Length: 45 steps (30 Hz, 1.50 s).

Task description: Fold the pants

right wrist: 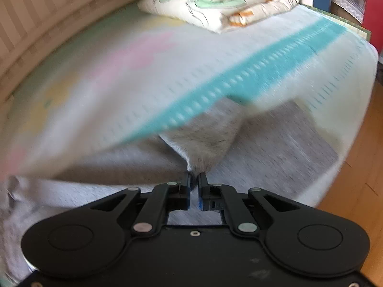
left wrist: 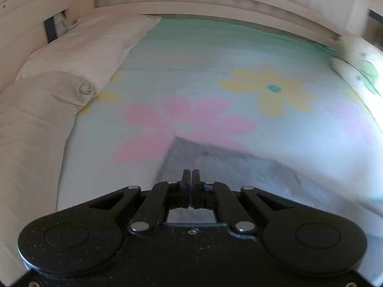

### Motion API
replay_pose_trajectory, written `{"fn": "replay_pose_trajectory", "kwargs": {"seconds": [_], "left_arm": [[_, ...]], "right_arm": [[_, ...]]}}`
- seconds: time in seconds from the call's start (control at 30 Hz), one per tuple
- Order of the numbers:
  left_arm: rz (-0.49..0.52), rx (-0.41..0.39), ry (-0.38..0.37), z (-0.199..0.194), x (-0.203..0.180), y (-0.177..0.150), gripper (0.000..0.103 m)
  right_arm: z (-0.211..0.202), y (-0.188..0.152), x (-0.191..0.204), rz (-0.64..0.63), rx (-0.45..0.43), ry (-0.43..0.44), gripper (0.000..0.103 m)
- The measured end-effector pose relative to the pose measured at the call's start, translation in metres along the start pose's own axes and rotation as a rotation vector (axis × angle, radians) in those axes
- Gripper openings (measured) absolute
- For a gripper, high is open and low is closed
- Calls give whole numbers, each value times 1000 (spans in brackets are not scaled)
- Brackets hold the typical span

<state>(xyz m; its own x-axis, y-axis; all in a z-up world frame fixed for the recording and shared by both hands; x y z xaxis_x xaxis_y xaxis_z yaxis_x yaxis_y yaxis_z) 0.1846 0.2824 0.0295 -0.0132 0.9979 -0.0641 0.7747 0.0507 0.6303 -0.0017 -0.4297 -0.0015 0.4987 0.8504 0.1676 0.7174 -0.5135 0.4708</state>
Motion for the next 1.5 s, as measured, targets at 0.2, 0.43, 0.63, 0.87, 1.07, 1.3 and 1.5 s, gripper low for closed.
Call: {"fn": "replay_pose_trajectory", "kwargs": {"seconds": [0.2, 0.43, 0.63, 0.87, 1.07, 1.3, 1.5], "left_arm": [[83, 17, -151, -9, -68, -23, 4], [209, 61, -340, 14, -168, -10, 16], [200, 125, -341, 47, -196, 12, 35], [199, 179, -288, 83, -200, 24, 48], [393, 188, -242, 113, -216, 35, 52], [700, 247, -153, 145, -215, 26, 62], [721, 405, -213, 165, -178, 0, 50]], "right_arm": [[4, -11, -35, -25, -47, -143, 2], [-3, 9, 21, -224, -175, -65, 26], [48, -3, 87, -424, -80, -75, 29], [82, -9, 82, -490, -34, -256, 2], [75, 1, 56, -344, -26, -187, 2], [81, 0, 53, -313, 0, -149, 4], [77, 8, 46, -231, -1, -118, 6]]}}
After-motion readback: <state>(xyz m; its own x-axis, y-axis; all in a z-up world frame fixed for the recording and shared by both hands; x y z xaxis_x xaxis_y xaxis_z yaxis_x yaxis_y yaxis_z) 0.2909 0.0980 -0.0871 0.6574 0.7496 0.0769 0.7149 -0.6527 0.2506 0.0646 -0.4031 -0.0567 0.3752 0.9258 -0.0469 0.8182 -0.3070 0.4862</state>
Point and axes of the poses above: each gripper's, at about its wrist camera, not at the fingertips, and z roughly the way its jaws point, x to its left, y to its top, the point moved 2 cm from there along z, roughly the way its jaws point, and after that the axes turned 4 degrees about z, right-handed, at the moved point
